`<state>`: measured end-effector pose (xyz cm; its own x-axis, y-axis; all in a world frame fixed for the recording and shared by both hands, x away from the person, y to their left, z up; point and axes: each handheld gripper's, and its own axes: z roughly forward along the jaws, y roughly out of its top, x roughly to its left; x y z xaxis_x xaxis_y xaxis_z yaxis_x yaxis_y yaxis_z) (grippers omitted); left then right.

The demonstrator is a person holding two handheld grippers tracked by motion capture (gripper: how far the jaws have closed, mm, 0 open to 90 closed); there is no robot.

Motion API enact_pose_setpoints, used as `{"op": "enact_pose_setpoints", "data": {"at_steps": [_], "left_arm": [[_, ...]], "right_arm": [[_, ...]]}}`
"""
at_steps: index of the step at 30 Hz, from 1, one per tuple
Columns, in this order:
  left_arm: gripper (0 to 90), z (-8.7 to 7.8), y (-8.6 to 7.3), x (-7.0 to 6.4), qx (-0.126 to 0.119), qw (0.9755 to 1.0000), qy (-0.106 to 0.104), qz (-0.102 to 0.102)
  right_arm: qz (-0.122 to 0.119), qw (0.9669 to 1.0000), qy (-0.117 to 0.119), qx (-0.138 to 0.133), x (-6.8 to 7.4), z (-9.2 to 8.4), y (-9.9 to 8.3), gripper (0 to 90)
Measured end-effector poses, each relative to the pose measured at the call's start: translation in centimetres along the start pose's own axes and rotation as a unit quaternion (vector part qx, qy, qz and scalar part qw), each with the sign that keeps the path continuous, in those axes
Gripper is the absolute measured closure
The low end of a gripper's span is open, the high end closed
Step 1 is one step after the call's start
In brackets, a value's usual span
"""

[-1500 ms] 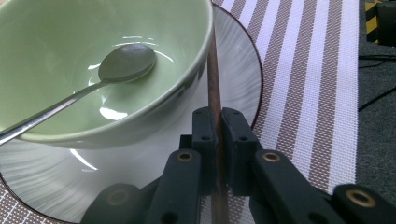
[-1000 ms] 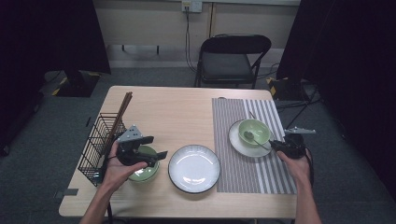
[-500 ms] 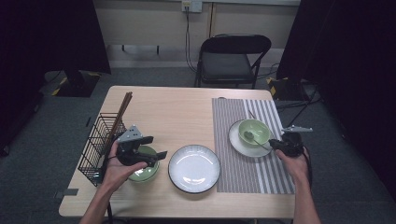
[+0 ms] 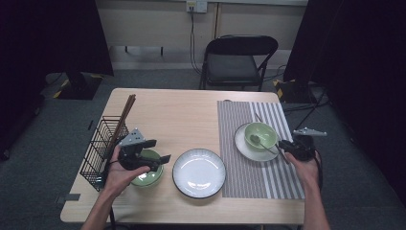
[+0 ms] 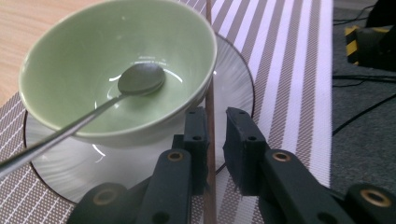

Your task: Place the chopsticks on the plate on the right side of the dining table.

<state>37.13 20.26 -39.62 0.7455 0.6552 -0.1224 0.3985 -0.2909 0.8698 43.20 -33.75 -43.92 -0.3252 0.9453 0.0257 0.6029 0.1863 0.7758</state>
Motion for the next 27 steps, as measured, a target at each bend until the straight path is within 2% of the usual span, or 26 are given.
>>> {"op": "enact_pose_setpoints", "data": {"at_steps": [11, 15, 17, 22, 27], "left_arm": [[17.2, -0.1, 0.1, -0.1, -0.002, 1.0000, -0.001, -0.001], [16.8, -0.2, 0.2, -0.3, 0.001, 1.0000, 0.002, 0.008], [16.8, -0.2, 0.2, -0.4, -0.003, 1.0000, 0.002, 0.001], [16.8, -0.6, 0.3, -0.4, -0.005, 1.0000, 0.004, 0.005], [16.9, -0.8, 0.3, -0.4, -0.007, 1.0000, 0.004, 0.003]], "right_arm": [[0.009, 0.9991, 0.011, -0.040, 0.8, -2.2, 0.7, 75.7], [-0.001, 0.9983, 0.003, -0.059, 1.7, -2.9, 1.1, 74.8], [-0.006, 0.9978, 0.008, -0.066, 2.2, -3.3, 1.4, 74.4], [-0.008, 0.9966, 0.015, -0.081, 3.1, -4.4, 2.0, 72.9], [-0.026, 0.9948, 0.026, -0.095, 4.5, -5.6, 2.5, 72.0]]}}
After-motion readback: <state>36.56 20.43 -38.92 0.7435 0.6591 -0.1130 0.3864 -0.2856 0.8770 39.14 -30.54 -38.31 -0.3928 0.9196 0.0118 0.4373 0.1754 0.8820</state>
